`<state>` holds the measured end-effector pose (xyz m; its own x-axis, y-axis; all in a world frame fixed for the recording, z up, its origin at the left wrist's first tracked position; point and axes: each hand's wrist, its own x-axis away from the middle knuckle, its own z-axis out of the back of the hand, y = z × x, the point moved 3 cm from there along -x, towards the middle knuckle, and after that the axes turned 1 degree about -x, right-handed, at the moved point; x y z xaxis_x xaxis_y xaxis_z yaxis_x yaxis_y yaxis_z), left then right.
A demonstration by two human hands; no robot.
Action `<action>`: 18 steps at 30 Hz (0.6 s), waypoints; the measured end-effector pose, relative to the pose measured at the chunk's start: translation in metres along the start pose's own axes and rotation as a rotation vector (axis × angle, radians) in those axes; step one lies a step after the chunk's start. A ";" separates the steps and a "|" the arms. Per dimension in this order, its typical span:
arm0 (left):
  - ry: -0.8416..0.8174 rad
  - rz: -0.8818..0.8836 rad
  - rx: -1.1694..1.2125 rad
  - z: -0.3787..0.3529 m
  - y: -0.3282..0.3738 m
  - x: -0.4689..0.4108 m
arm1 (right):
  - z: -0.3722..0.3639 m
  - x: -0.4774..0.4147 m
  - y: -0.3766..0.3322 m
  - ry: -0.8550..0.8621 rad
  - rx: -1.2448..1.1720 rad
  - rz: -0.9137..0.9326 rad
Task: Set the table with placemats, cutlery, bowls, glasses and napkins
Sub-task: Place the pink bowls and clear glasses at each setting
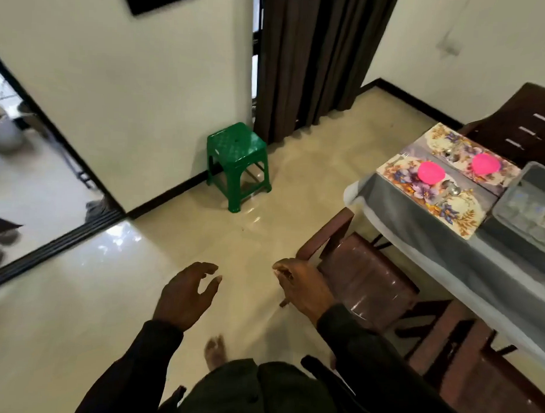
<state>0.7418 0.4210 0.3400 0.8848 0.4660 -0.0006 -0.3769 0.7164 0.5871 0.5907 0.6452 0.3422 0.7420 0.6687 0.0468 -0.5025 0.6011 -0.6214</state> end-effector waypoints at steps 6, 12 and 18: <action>-0.090 -0.173 -0.030 0.028 -0.015 -0.099 | 0.007 -0.071 -0.022 0.117 -0.015 -0.099; -0.162 -0.257 0.014 0.028 -0.017 -0.181 | 0.011 -0.128 -0.012 0.128 0.018 -0.184; -0.230 -0.330 0.004 0.012 -0.001 -0.277 | 0.034 -0.187 0.028 0.204 -0.024 -0.239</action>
<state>0.5007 0.2853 0.3491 0.9966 0.0821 -0.0086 -0.0613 0.8062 0.5885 0.4228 0.5522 0.3428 0.9130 0.4063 0.0371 -0.2943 0.7186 -0.6301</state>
